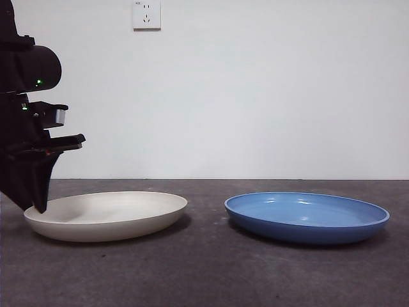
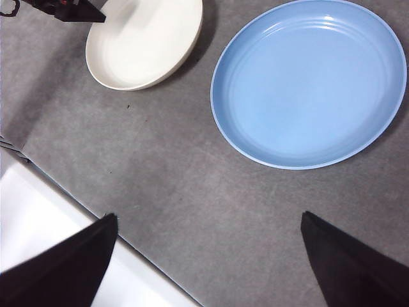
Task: Pick up the white plate, put it on the blue plate, put it on desk
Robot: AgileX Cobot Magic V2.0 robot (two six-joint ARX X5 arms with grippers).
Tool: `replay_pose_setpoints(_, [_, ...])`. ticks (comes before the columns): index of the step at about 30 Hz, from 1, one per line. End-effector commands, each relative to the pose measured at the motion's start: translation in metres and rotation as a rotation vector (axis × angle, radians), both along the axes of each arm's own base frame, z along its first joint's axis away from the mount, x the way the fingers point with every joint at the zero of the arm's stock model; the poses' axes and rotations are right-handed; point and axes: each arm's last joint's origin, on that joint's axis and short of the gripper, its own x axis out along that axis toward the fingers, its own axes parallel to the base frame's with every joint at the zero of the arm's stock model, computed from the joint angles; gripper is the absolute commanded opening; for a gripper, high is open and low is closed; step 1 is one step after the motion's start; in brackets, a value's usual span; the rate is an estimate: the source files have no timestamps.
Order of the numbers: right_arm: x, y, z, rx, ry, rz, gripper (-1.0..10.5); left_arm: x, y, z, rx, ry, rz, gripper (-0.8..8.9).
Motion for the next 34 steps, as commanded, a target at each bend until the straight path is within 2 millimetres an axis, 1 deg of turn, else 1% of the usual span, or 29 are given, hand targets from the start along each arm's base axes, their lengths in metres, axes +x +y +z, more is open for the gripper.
replay_pose_setpoints(1, [0.001, 0.001, 0.006, 0.003, -0.025, 0.005, 4.6, 0.005, -0.001, -0.002, 0.007, 0.002, -0.003, 0.06])
replay_pose_setpoints(8, [0.001, 0.001, 0.006, 0.003, -0.025, 0.004, 4.6, 0.006, -0.001, -0.001, 0.0, -0.003, 0.009, 0.07])
replay_pose_setpoints(12, [0.001, 0.001, 0.006, 0.003, -0.025, 0.005, 4.6, 0.005, -0.002, 0.006, -0.031, -0.02, 0.013, 0.07])
replay_pose_setpoints(14, [0.001, 0.001, 0.006, 0.003, -0.025, 0.004, 4.6, 0.003, -0.003, 0.014, -0.07, -0.041, 0.006, 0.07])
replay_pose_setpoints(18, [0.001, 0.001, 0.006, 0.003, -0.025, 0.005, 4.6, -0.001, -0.004, 0.039, -0.152, -0.094, -0.003, 0.07])
replay_pose_setpoints(21, [0.001, 0.001, 0.006, 0.003, -0.025, 0.004, 4.6, -0.007, -0.009, 0.058, -0.2, -0.136, -0.032, 0.08])
replay_pose_setpoints(26, [0.001, 0.001, 0.006, 0.003, -0.025, 0.004, 4.6, -0.014, -0.027, 0.083, -0.237, -0.201, -0.064, 0.08])
replay_pose_setpoints(31, [0.001, 0.001, 0.006, 0.004, -0.025, 0.004, 4.6, -0.016, -0.061, 0.098, -0.291, -0.257, -0.13, 0.08])
replay_pose_setpoints(34, [0.001, 0.001, 0.006, 0.004, -0.025, 0.003, 4.6, -0.015, -0.083, 0.103, -0.331, -0.281, -0.161, 0.08])
